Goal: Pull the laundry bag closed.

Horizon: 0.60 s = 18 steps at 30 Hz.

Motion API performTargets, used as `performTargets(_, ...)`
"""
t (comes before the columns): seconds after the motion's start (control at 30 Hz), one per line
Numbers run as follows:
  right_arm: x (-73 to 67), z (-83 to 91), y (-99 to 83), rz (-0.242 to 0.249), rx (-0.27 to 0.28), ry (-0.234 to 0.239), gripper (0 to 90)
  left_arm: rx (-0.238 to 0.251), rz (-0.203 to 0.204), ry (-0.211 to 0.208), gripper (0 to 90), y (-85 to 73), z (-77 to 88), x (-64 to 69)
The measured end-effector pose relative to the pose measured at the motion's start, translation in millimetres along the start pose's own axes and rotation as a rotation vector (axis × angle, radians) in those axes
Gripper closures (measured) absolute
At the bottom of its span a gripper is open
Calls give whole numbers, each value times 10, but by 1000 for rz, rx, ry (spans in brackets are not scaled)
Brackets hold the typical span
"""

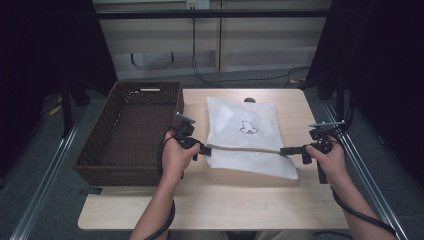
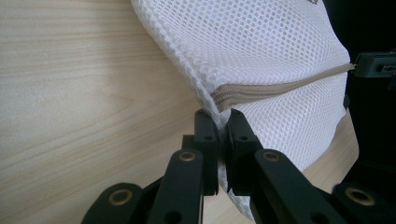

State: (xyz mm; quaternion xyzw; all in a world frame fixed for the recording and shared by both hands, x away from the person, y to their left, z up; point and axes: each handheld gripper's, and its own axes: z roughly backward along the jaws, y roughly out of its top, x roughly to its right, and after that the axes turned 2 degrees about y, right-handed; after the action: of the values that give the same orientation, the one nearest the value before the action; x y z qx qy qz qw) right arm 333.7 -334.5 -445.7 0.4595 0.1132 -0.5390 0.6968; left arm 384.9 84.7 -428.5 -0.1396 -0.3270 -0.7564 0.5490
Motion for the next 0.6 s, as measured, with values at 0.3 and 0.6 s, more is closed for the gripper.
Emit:
performTargets(0.3, 36, 14, -14, -4, -6, -9, 880, 7, 13, 12, 855, 17, 19, -29)
performTargets(0.6, 108, 50, -34, -22, 0, -12, 880, 8, 17, 8, 855, 31, 35, -44)
